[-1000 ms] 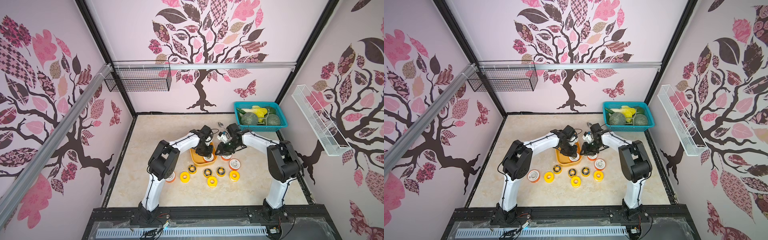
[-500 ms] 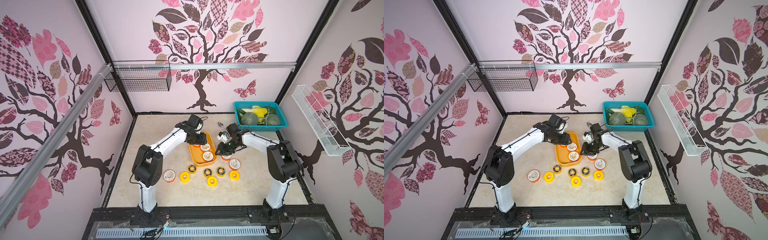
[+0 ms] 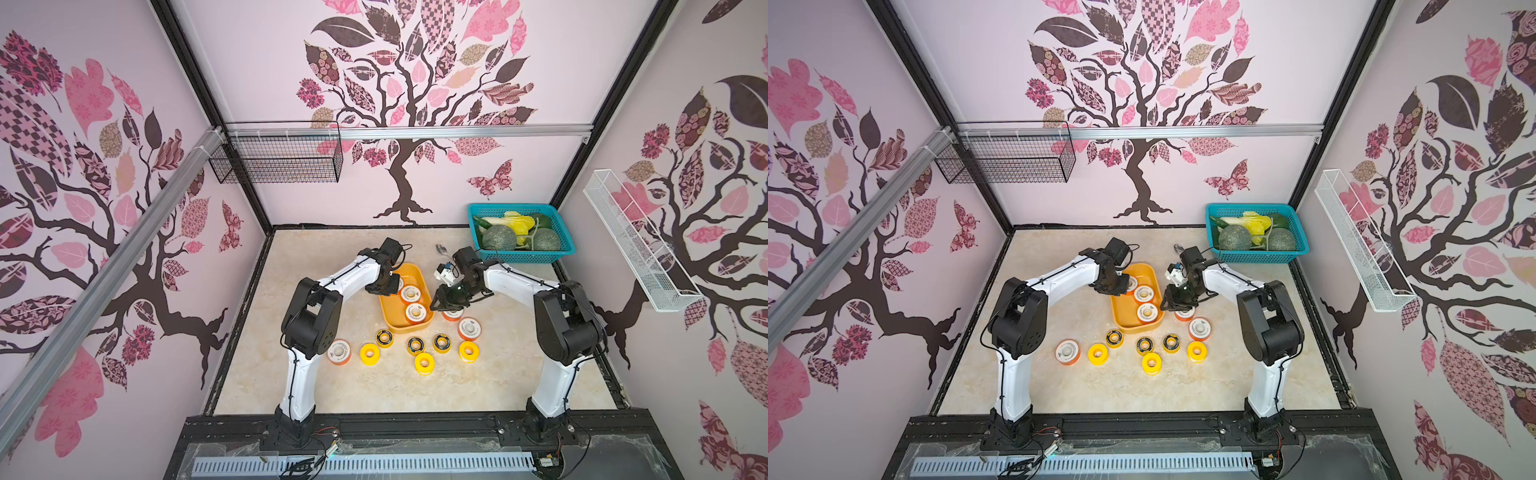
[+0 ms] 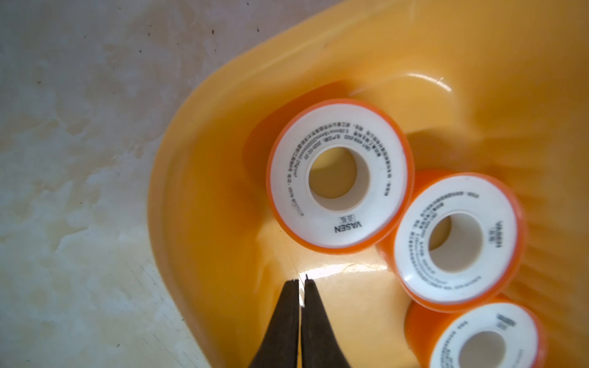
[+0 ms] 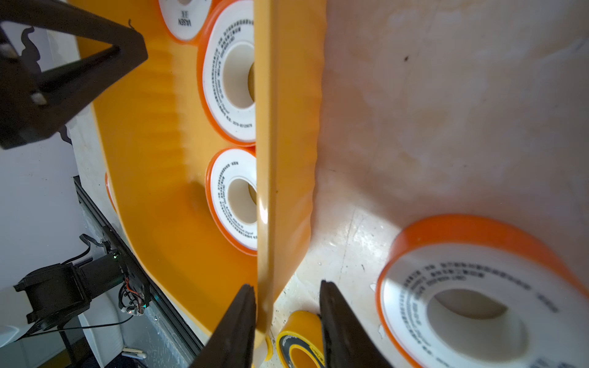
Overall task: Put the sealing tape into the storage box
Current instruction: Adjust the sealing tape in the storage box.
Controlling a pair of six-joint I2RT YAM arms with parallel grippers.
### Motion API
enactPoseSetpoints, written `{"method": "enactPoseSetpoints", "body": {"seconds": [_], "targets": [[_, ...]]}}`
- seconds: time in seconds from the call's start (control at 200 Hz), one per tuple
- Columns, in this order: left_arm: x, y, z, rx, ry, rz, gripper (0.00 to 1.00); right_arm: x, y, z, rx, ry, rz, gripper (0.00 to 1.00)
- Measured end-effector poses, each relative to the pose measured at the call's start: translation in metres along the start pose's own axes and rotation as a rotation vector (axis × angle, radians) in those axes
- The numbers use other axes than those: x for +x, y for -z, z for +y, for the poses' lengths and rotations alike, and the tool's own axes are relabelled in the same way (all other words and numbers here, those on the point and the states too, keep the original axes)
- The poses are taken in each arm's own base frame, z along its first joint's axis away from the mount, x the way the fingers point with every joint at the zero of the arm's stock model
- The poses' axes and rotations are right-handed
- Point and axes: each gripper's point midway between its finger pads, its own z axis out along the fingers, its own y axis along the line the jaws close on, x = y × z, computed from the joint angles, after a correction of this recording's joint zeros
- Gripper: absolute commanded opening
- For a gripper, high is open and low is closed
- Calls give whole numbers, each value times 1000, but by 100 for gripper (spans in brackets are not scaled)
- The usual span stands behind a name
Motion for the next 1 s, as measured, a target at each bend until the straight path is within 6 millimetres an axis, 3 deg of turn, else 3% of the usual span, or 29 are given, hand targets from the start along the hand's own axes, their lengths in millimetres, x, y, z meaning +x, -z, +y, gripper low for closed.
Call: {"method": "enactPoseSetpoints", "body": {"seconds": [0.54, 1.0], "targets": [[-25, -14, -2, -34, -7, -20, 4, 0, 0, 0, -1, 1, 0, 38], [-36, -19, -21, 53, -7, -30, 6, 0, 0, 0, -1, 1, 0, 38]]}}
